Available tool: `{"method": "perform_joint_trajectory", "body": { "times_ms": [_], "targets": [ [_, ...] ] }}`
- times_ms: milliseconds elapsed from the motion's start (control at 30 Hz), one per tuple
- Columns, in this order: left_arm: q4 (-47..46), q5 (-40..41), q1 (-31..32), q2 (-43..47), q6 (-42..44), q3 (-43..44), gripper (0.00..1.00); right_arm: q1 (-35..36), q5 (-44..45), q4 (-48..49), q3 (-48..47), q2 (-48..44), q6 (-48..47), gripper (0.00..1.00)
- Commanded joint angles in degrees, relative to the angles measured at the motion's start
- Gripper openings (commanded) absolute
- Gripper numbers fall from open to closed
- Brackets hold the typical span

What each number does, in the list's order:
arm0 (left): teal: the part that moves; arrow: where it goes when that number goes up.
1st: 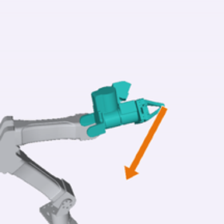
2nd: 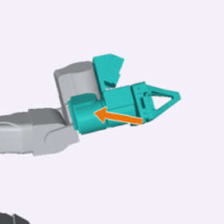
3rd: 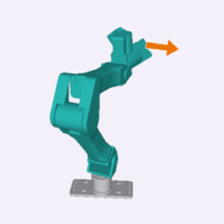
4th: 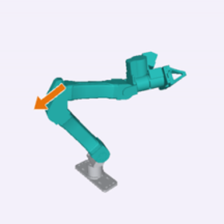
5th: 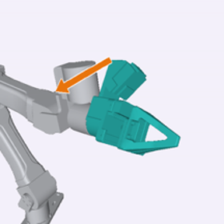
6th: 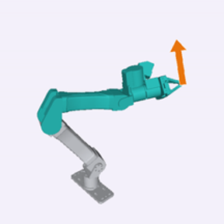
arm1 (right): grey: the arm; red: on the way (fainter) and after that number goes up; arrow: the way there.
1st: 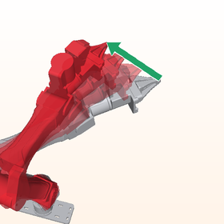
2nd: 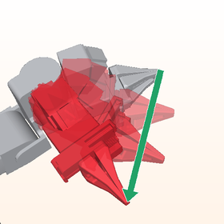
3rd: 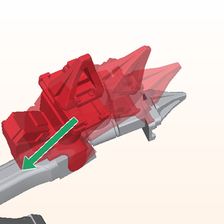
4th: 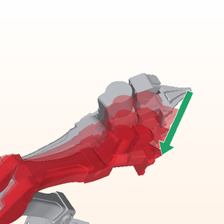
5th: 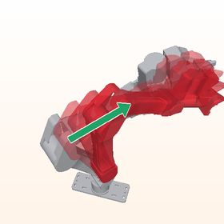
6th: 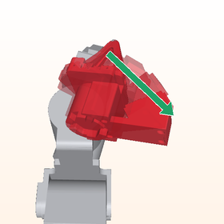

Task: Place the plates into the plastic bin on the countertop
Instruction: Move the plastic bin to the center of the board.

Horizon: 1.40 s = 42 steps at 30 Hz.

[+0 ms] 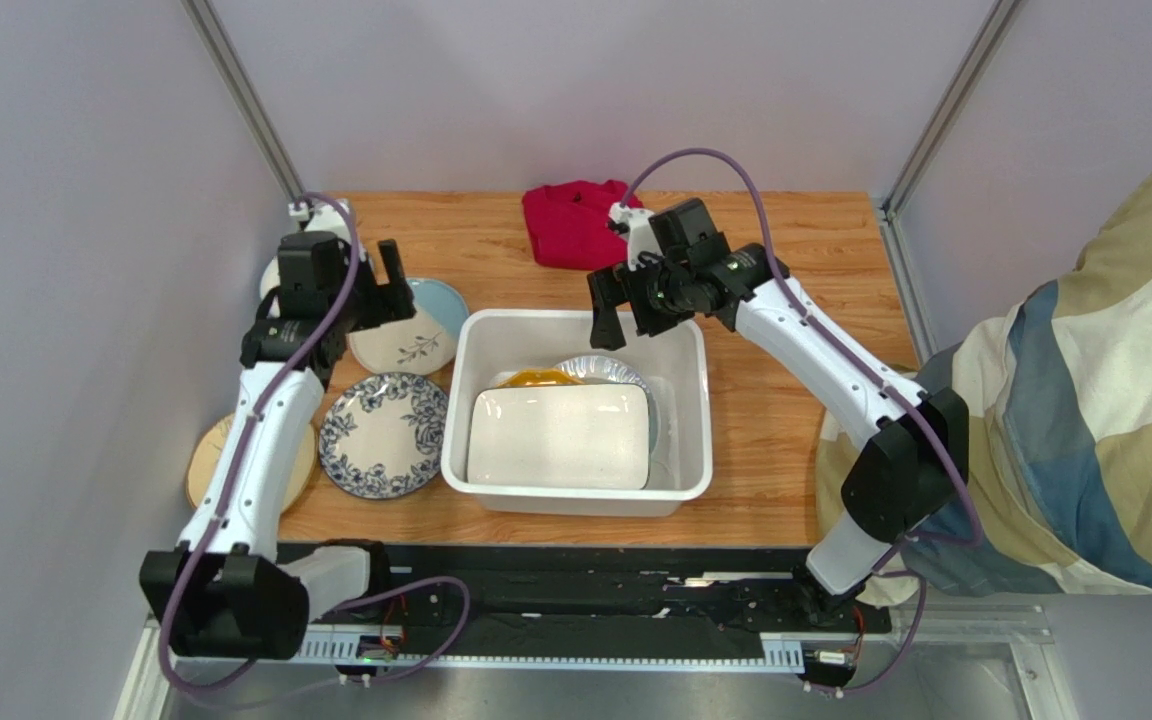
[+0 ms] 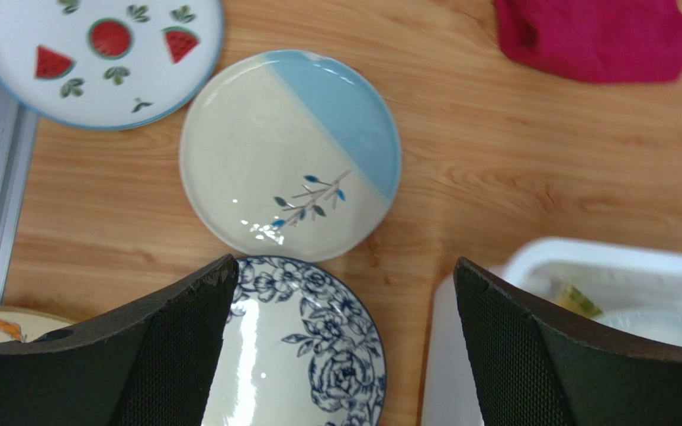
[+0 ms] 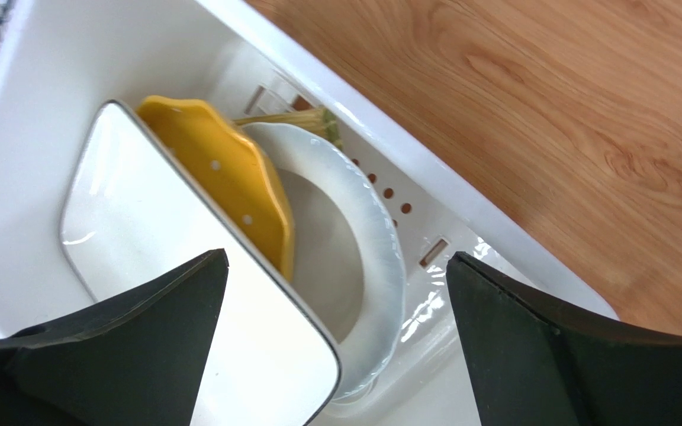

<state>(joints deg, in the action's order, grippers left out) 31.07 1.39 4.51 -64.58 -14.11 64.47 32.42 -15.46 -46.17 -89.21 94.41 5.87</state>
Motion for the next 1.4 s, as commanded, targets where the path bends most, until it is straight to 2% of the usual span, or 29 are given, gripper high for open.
{"method": "perform_joint_trajectory", "body": {
  "times_ms": [0, 200, 267, 400, 433, 533, 667, 867, 1133, 1367],
  "targets": [
    [-2.4, 0.2, -10.4, -3.7, -5.7, 1.5, 0.95, -0.1, -8.7, -2.3, -4.3, -3.1, -1.9, 0.99],
    [-3.8, -1.0, -18.6, -13.9, -6.9, 2.0, 0.92, -0.1, -13.5, 1.6, -2.5, -7.6, 0.5, 0.98],
    [-4.3, -4.3, -20.2, -16.0, -7.4, 1.9, 0.88, -0.1, -14.2, 3.7, -0.9, -9.1, 0.5, 0.98],
    [-3.8, -3.2, -22.0, -20.3, -5.1, 2.6, 0.84, -0.5, -14.5, 5.3, 0.5, -12.8, -0.2, 0.98],
    [-2.8, -3.5, -23.0, -21.3, -4.8, 3.0, 0.80, -0.7, -15.5, 6.5, 1.0, -14.4, -0.2, 0.98],
    [-2.2, -5.6, -23.8, -24.4, -3.9, 3.9, 0.74, -1.7, -19.6, 9.7, 3.5, -18.0, -0.2, 0.99],
    [-4.2, -10.2, -24.0, -28.7, -1.9, 3.8, 0.72, -3.2, -23.6, 12.0, 6.2, -21.2, 0.2, 0.99],
    [-0.6, -11.3, -24.6, -37.2, 0.7, 8.4, 0.66, -4.5, -25.1, 12.8, 8.1, -23.7, 0.5, 0.99],
    [-1.7, -15.6, -25.3, -42.2, 0.7, 10.2, 0.61, -5.0, -25.4, 14.4, 9.2, -24.5, 0.9, 0.99],
    [-1.5, -16.2, -25.3, -47.1, 0.7, 11.9, 0.49, -5.0, -25.9, 15.2, 9.1, -24.2, 1.7, 0.99]
  ]
}}
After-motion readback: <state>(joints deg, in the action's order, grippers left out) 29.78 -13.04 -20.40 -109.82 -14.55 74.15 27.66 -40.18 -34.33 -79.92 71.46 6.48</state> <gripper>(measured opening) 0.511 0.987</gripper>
